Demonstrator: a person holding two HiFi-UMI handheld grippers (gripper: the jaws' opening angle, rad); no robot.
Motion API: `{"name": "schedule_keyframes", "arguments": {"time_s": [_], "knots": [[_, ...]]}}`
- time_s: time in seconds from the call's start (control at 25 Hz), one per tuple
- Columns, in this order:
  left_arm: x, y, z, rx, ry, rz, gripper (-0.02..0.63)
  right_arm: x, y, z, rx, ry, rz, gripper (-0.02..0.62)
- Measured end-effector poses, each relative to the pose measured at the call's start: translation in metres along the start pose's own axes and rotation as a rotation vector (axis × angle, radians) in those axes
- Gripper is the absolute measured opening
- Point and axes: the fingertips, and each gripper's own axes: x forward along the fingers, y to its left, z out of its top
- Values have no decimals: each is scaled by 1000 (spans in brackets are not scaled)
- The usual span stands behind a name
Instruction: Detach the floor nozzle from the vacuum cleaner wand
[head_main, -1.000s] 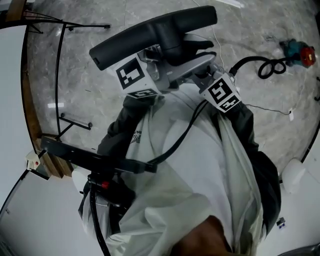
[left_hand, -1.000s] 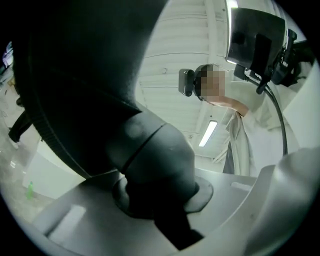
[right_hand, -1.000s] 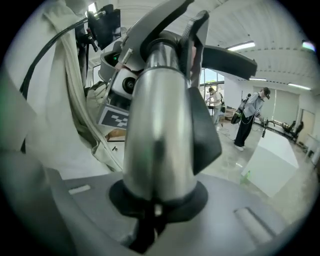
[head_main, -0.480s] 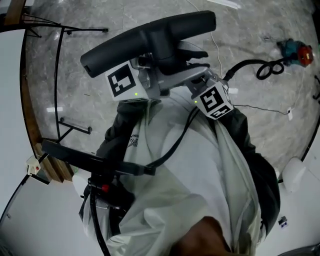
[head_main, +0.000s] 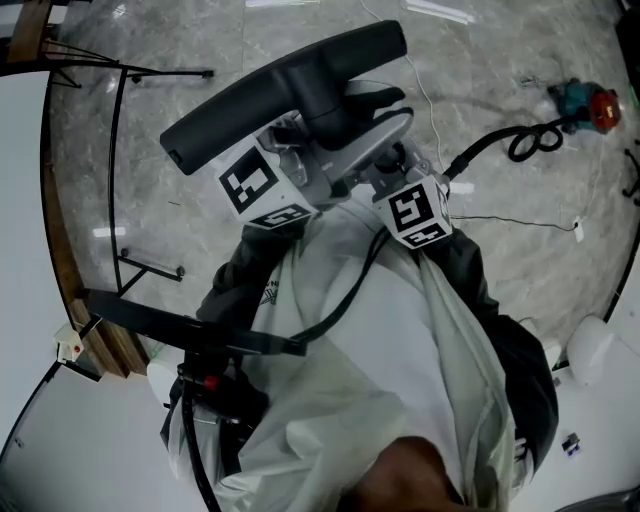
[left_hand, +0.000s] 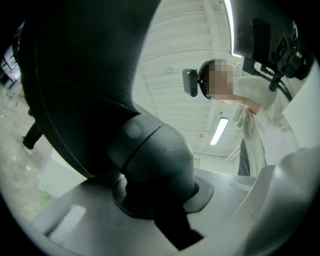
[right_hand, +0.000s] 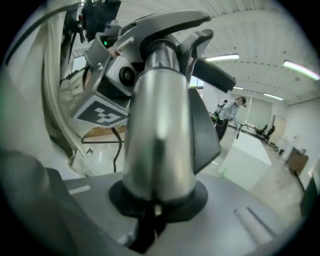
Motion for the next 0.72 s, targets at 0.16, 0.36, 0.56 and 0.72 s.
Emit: {"name": "schedule_keyframes", "arguments": {"time_s": [0.16, 0.36, 0.56, 0.72], "knots": [[-11, 0, 9, -14, -23, -48, 75, 6, 4, 7, -41, 2, 8, 46], [-12, -35, 8, 43, 14, -299, 77, -3, 21, 12, -93, -48, 237, 46], [1, -5, 12, 41, -1, -70, 77, 1, 0, 8, -15, -5, 29, 46], [-2, 16, 9, 24, 4, 121, 77, 2, -10, 1, -4, 39, -86, 46]]}}
